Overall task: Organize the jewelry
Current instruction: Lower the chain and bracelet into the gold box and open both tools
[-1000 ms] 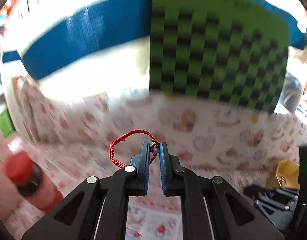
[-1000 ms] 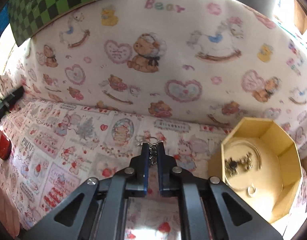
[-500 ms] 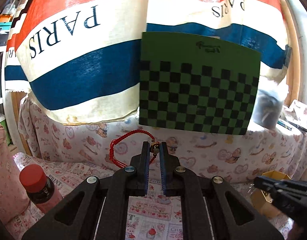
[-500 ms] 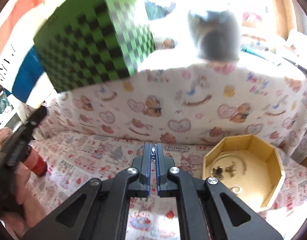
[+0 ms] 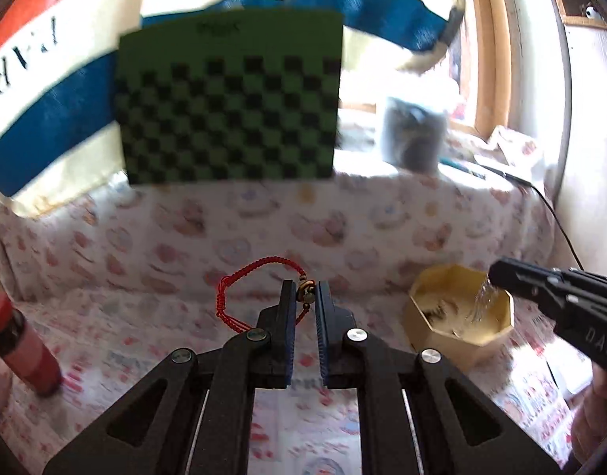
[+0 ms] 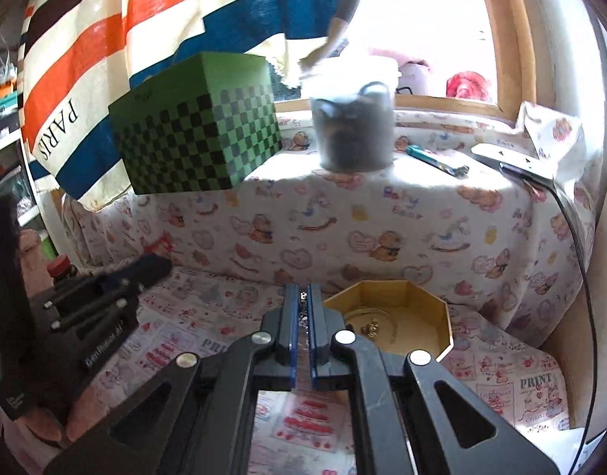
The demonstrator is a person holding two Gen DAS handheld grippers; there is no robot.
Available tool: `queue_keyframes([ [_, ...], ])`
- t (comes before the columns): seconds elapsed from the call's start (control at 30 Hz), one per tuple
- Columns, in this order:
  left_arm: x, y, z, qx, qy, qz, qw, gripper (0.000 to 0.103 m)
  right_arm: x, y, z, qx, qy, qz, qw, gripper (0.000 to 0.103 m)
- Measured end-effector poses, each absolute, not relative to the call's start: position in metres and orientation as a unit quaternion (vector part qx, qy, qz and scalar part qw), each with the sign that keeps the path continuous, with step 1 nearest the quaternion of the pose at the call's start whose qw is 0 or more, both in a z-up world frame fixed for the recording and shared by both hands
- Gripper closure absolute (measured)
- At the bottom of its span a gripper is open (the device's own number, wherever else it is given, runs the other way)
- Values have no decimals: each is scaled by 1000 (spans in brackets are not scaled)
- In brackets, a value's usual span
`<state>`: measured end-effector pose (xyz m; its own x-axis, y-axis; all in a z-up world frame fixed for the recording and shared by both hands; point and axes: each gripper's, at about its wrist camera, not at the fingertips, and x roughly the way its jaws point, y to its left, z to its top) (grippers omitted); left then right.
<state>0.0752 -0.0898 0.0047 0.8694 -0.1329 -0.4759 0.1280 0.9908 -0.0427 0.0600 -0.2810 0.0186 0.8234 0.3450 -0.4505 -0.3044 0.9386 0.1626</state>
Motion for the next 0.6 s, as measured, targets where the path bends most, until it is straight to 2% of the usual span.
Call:
queue_keyframes([
  [0.3, 82, -105, -14, -7, 302, -108, 947, 94, 83, -334, 6, 129, 249, 156, 947, 100],
  [0.6, 82, -124, -12, -5, 314, -161, 936, 94, 103, -353, -18, 160, 268, 131, 941, 99],
])
